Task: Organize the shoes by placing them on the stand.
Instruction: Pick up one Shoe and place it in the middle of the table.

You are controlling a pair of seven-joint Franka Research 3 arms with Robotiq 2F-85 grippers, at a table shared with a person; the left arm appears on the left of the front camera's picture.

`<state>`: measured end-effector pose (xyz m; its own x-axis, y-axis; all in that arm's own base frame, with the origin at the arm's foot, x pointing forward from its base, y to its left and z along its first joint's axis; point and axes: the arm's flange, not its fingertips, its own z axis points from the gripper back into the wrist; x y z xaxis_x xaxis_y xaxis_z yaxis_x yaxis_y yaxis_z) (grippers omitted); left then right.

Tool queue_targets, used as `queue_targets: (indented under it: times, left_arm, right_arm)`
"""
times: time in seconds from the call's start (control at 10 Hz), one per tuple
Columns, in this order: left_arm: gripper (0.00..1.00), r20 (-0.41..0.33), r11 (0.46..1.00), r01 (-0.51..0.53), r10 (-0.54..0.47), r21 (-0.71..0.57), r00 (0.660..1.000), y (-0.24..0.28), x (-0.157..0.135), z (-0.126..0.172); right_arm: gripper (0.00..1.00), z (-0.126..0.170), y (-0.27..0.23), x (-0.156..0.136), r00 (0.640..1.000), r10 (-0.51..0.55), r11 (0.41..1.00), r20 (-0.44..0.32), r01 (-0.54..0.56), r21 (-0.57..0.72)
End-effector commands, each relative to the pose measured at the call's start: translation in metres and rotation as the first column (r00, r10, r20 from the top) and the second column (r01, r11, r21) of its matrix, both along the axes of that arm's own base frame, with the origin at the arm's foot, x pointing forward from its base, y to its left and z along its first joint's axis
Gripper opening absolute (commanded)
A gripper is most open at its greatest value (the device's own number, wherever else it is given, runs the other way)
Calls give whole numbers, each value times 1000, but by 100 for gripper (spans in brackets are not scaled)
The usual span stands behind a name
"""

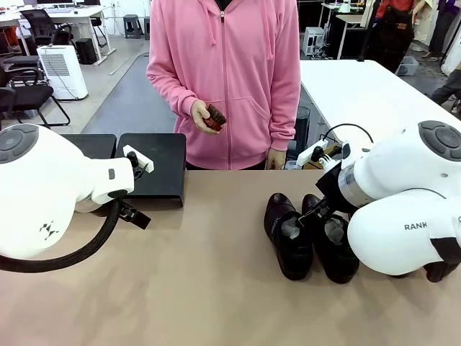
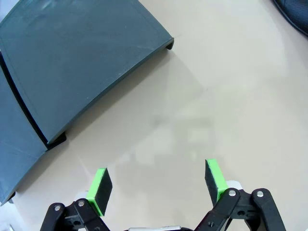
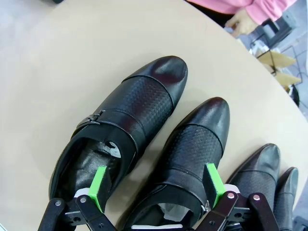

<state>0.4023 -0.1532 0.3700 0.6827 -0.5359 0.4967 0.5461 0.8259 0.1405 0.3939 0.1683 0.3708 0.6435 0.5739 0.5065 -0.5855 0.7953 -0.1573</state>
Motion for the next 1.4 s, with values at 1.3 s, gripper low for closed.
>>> queue_targets:
  times: [1.3]
  left_arm:
    - [100,17,883,95,-98,-460,995,161,-46,145]
  right_arm:
    - [100,93,-224,-45,989,-79,843,-125,133,521]
